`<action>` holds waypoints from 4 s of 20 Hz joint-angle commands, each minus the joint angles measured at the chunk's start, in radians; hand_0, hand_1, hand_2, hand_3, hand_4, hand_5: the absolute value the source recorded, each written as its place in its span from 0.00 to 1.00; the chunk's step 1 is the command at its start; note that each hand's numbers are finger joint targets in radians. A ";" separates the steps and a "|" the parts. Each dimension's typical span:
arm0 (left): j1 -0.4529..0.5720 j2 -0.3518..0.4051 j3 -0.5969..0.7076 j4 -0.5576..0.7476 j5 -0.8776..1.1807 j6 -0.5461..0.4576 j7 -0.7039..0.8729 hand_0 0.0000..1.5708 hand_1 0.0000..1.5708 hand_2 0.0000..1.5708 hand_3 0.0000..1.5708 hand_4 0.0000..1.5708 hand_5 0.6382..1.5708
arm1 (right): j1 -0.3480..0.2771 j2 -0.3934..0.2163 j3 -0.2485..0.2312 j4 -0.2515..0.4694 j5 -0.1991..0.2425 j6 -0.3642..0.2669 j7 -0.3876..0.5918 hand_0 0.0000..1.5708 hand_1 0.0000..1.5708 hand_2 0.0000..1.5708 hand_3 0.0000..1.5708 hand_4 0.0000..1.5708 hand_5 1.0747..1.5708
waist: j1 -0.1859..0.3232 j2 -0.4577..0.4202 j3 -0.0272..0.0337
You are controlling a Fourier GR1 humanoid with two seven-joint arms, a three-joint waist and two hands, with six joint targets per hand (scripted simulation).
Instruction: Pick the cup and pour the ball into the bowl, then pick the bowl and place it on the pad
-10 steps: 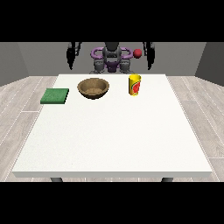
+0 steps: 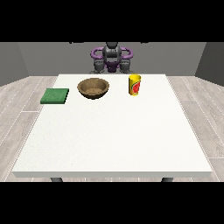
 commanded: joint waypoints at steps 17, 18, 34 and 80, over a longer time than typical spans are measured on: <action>0.089 -0.076 -0.117 -0.100 -0.086 0.065 -0.280 0.00 0.00 0.00 0.00 0.00 0.95 | 0.090 0.004 -0.111 -0.141 -0.145 0.099 -0.145 0.00 0.00 0.00 0.00 0.24 1.00 | 0.001 0.308 0.0014; 0.040 -0.076 -0.057 -0.040 -0.077 0.059 -0.325 0.00 0.00 0.00 0.00 0.00 0.94 | 0.104 -0.002 -0.103 -0.102 -0.131 0.149 -0.242 0.00 0.00 0.00 0.00 0.23 1.00 | -0.031 0.364 0.0015; -0.239 -0.035 0.079 0.445 -0.119 0.147 -0.668 0.00 0.00 0.00 0.00 0.00 0.90 | -0.024 -0.145 -0.262 0.134 -0.211 0.350 -0.432 0.00 0.00 0.00 0.00 0.14 1.00 | -0.099 0.499 0.0010; -0.931 -0.028 -0.364 1.242 -1.242 0.545 0.159 0.58 0.58 1.00 0.79 0.67 1.00 | -0.195 -0.350 -0.403 0.513 -0.298 0.414 -0.231 0.00 0.00 0.00 0.00 0.40 0.98 | -0.060 0.245 0.0023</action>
